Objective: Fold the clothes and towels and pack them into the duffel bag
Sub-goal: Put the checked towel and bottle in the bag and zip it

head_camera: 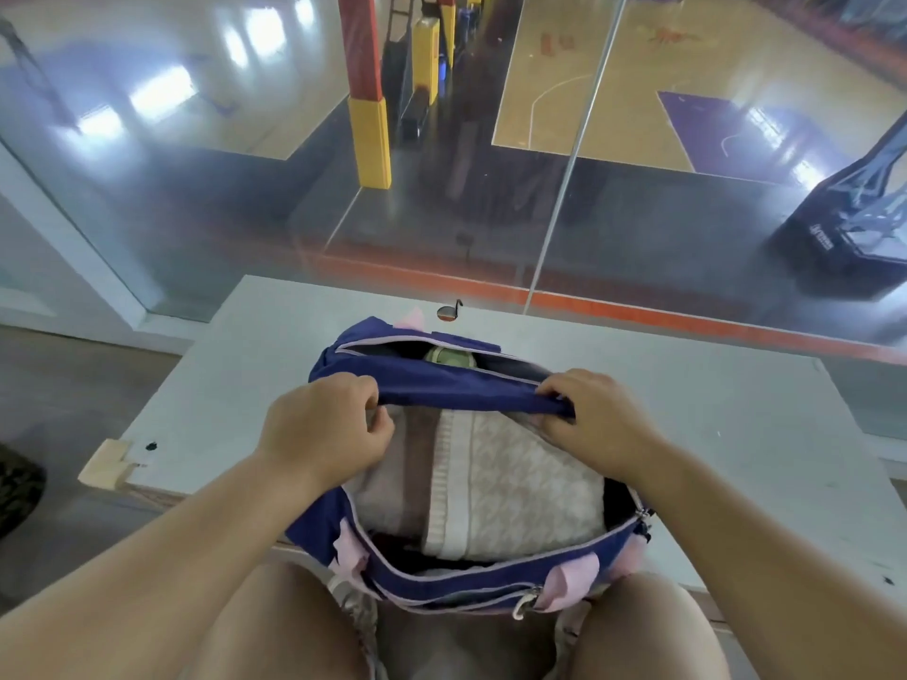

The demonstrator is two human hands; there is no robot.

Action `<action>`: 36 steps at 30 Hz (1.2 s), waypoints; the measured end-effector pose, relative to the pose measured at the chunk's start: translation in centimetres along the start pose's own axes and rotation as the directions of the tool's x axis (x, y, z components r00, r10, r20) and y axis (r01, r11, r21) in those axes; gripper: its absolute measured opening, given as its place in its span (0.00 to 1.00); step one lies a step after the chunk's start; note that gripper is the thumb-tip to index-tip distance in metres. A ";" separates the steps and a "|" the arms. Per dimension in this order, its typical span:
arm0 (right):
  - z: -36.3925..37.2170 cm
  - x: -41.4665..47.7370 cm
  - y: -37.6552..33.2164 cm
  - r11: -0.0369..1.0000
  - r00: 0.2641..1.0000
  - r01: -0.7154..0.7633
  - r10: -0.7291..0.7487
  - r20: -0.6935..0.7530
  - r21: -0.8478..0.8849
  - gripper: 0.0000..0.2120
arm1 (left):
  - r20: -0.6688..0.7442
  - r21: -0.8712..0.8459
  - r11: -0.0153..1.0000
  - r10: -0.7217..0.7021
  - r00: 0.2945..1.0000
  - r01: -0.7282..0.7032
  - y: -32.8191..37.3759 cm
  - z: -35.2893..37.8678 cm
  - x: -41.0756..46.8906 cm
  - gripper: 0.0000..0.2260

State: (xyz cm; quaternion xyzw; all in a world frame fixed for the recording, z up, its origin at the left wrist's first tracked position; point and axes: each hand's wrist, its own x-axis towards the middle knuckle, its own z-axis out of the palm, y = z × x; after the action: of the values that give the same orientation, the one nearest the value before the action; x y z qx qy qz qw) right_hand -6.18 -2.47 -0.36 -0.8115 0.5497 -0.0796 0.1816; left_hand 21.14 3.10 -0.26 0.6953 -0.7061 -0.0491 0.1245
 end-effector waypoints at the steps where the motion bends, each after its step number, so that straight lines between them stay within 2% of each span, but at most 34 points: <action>1: -0.3 -0.6 0.2 0.998 1.000 -0.001 0.001 -0.005 0.057 0.07 | -0.039 -0.038 0.999 0.036 0.999 -0.037 0.6 0.0 0.0 0.09; 5: -1.0 -2.7 1.8 0.973 0.987 -0.088 0.113 -0.110 0.213 0.07 | -0.117 -0.145 0.979 0.128 0.985 -0.144 3.5 0.6 1.3 0.11; 8: -1.1 -3.6 4.0 0.957 0.958 -0.203 0.238 -0.158 0.206 0.08 | -0.121 -0.155 0.961 0.214 0.969 -0.231 6.2 1.4 3.1 0.13; 13: -1.6 -5.7 7.5 0.906 0.919 -0.338 0.376 -0.117 0.256 0.06 | 0.015 -0.187 0.909 0.382 0.924 -0.373 11.2 2.7 5.4 0.11; 17: -1.1 -7.9 8.9 0.901 0.934 -0.354 0.352 0.056 0.250 0.03 | 0.168 -0.164 0.855 0.516 0.840 -0.492 14.9 4.2 5.3 0.13; 21: 0.2 -9.8 8.6 0.912 0.939 -0.341 0.339 0.047 0.230 0.18 | 0.335 -0.108 0.813 0.571 0.750 -0.572 17.2 5.3 4.4 0.21; 24: 1.2 -10.4 7.9 0.892 0.917 -0.398 0.382 0.115 0.215 0.19 | 0.318 -0.051 0.815 0.562 0.764 -0.578 18.0 5.8 4.3 0.14; 27: 2.1 -10.6 7.5 0.895 0.918 -0.395 0.377 0.121 0.209 0.15 | 0.288 -0.036 0.828 0.545 0.788 -0.559 18.3 6.1 4.6 0.12; 30: 2.4 -10.7 7.1 0.883 0.921 -0.390 0.374 0.110 0.261 0.09 | 0.338 -0.029 0.840 0.519 0.785 -0.542 18.0 6.3 5.2 0.12; 33: 1.6 -10.8 6.8 0.913 0.936 -0.348 0.327 0.127 0.213 0.04 | 0.361 -0.083 0.869 0.483 0.798 -0.488 18.1 5.8 5.2 0.08; 36: 0.2 -11.0 7.2 0.924 0.935 -0.342 0.315 0.163 0.172 0.07 | 0.269 -0.185 0.843 0.538 0.799 -0.505 18.4 5.6 4.5 0.06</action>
State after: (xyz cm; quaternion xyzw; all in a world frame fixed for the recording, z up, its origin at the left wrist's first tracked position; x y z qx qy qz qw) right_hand -16.58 5.35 -2.53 -0.6891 0.6543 -0.0482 0.3078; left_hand 1.91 -1.44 -0.69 0.4500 -0.8771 -0.1580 0.0565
